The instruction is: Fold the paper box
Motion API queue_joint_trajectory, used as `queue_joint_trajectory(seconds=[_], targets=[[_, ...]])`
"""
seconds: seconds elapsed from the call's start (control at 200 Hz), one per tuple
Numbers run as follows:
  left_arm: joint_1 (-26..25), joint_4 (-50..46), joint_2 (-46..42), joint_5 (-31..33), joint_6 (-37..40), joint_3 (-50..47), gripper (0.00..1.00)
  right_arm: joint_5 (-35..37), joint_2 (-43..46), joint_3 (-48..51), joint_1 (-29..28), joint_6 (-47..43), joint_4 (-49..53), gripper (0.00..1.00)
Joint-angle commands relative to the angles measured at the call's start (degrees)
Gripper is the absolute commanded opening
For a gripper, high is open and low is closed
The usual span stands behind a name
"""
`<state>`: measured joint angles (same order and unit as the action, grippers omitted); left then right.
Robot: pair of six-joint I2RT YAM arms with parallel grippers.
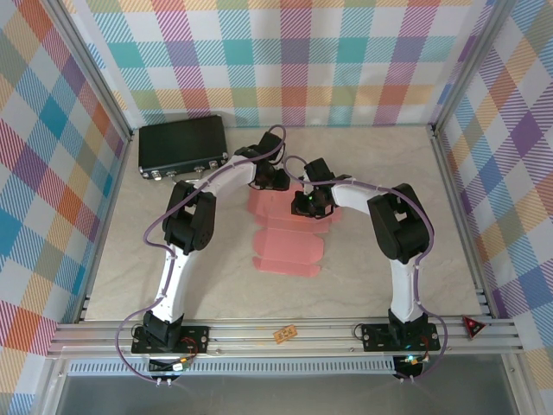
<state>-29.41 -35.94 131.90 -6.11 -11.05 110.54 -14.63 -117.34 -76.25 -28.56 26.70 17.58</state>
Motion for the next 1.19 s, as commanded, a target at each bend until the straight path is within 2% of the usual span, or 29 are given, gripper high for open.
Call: queue_joint_trajectory(seconds=[0.0,0.11,0.265,0.39,0.495,0.67,0.8,1.19], targets=[[-0.5,-1.0,-3.0,3.0,-0.1,-0.2,0.37,2.0,-1.3,0.4,-0.6,-1.6,3.7,0.15],[-0.5,1.8,-7.9,7.5,-3.3,-5.2,0.39,2.9,1.0,-0.1,-0.5,-2.6,4.9,0.16],[-0.5,8.3,-17.0,9.7,-6.9,-16.5,0.42,3.2,4.8,-1.5,0.0,-3.4,6.2,0.19],[-0.6,11.7,-22.4,6.7,-8.5,-24.2,0.40,2.8,7.8,-2.8,1.2,-3.6,7.1,0.21],[-1.3,14.6,-25.1,1.9,-9.7,-29.5,0.30,2.5,8.6,-3.7,3.0,-3.9,8.1,0.23],[-4.1,18.3,-25.3,-1.7,-13.3,-35.1,0.00,4.4,8.0,-6.1,6.7,-4.4,11.1,0.34],[-5.9,19.5,-23.6,-2.3,-15.2,-36.6,0.00,7.1,6.6,-8.2,9.0,-4.6,13.6,0.42],[-7.2,18.4,-19.2,1.9,-21.5,-38.9,0.00,10.4,0.1,-14.4,12.1,-6.2,18.4,0.42]])
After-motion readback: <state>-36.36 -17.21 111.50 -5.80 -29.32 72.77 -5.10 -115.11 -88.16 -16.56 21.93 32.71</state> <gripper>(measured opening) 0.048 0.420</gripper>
